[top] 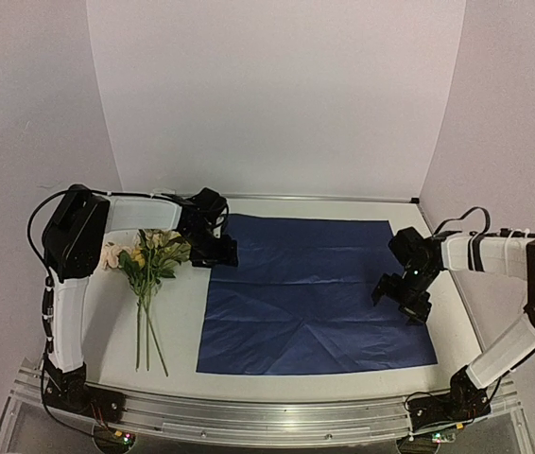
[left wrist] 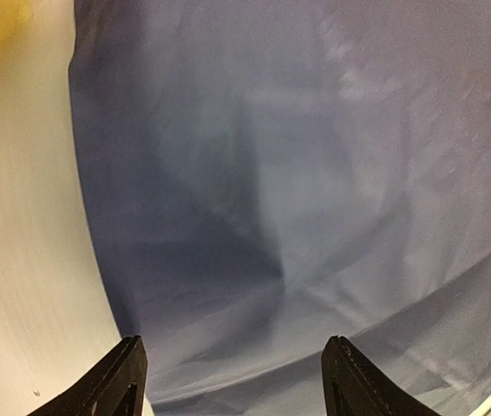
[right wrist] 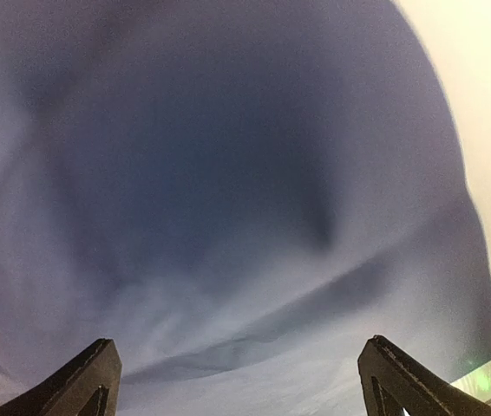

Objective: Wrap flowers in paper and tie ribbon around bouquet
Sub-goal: Rotate the flattened wrapping paper at the center of the board, then adjust the flattened wrapping paper at the center of the board.

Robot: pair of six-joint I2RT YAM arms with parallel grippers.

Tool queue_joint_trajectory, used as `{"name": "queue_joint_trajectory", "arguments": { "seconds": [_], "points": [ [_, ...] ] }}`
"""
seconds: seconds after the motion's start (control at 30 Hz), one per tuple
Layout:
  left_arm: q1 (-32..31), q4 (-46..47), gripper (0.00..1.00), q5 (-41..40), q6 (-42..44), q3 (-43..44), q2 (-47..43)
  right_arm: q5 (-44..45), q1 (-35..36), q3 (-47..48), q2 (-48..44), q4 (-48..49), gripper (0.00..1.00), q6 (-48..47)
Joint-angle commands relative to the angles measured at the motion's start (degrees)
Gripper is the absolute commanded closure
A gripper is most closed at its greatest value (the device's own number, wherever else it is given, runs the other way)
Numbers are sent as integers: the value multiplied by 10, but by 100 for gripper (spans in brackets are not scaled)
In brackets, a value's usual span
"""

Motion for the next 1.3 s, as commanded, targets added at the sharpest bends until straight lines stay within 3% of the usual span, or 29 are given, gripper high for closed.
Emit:
{"name": "queue_joint_trajectory", "arguments": {
  "seconds": [0.0, 0.2, 0.37, 0.7, 0.9, 1.07, 1.27],
  "points": [
    [18, -10, 26, -10, 26, -26, -21, 41, 15, -62, -65, 49, 2, 54],
    [42, 7, 20, 3, 32, -22, -11, 51, 15, -106, -89, 61, 2, 57],
    [53, 26, 23, 79, 49, 1, 18, 52, 15, -112, -80, 71, 2, 51],
    [54, 49, 57, 130, 24, 8, 47, 53, 13, -117, -45, 101, 2, 56],
    [59, 86, 97, 116, -51, -30, 13, 53, 2, -90, -24, 108, 2, 47],
    [63, 184, 100, 83, -199, -154, -88, 53, 1, -34, -5, 75, 2, 33],
    [63, 262, 100, 37, -335, -283, -205, 78, 1, -67, -76, 29, 2, 47]
  ]
}}
